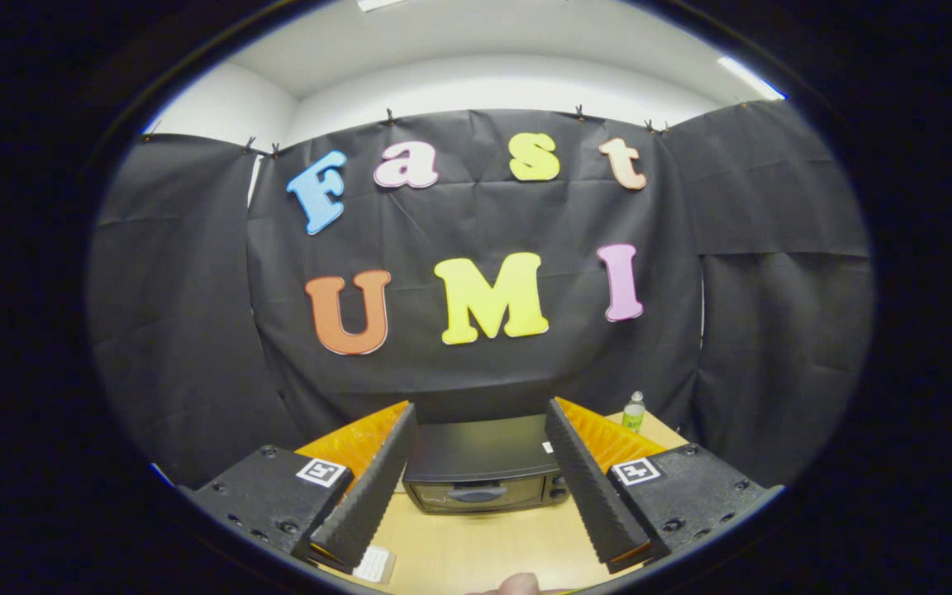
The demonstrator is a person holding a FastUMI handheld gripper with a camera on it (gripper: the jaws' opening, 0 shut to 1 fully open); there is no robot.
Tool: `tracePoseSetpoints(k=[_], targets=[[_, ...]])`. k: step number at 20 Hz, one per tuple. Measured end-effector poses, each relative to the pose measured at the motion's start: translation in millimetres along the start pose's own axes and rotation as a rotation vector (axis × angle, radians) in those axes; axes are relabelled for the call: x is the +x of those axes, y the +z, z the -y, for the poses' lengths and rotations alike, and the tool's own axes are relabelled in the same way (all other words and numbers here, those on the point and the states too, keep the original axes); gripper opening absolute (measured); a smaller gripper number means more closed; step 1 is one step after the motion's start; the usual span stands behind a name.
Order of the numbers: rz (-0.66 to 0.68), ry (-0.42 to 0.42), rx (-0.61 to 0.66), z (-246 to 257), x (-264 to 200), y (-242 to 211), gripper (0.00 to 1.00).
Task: Open the toaster oven, put the food inside, and close the toaster oven door.
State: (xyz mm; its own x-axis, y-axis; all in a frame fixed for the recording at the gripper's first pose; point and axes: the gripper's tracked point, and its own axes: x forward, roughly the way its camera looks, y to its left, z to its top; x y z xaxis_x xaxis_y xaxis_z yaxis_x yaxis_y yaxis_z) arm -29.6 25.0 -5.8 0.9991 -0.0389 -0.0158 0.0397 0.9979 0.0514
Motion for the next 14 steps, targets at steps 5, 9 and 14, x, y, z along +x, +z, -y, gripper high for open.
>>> tracePoseSetpoints(k=[5, 9, 14], targets=[[-0.016, -0.009, 0.007, 6.3, -3.9, -1.4, 1.00], [-0.019, -0.025, 0.010, 15.5, -6.1, -1.4, 1.00], [-0.015, -0.020, 0.003, 15.7, -7.3, 0.0, 1.00]])
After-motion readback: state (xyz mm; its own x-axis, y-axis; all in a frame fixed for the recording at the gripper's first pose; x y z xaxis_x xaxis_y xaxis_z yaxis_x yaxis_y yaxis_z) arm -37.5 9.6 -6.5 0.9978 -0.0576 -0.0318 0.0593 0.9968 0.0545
